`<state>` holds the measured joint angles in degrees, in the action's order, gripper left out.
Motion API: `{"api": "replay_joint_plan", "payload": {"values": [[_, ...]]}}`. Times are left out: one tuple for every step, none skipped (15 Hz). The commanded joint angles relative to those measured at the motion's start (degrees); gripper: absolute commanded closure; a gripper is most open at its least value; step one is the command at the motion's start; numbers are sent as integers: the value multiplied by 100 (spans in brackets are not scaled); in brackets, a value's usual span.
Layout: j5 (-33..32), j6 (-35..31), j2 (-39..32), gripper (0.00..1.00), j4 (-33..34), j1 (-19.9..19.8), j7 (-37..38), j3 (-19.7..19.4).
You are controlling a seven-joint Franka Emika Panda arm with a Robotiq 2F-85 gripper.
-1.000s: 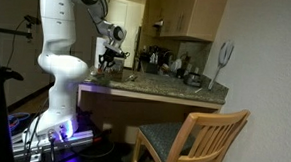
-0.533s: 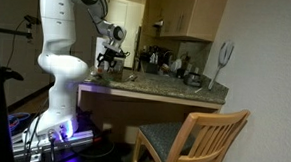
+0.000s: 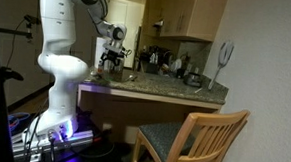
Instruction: Pick the keys and place them near the bar of soap
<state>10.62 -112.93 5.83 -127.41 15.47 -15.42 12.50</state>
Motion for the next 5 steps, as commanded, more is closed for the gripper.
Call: {"api": "replay_joint_plan", "payload": {"values": [[81, -1177, 143, 0, -320, -40, 521, 57], [-52, -1525, 163, 0, -396, -48, 737, 73], [-167, -1857, 173, 0, -466, -58, 986, 88], [-258, -2184, 178, 0, -541, -63, 1249, 102], [-394, -2419, 191, 0, -617, -72, 1643, 125]]}}
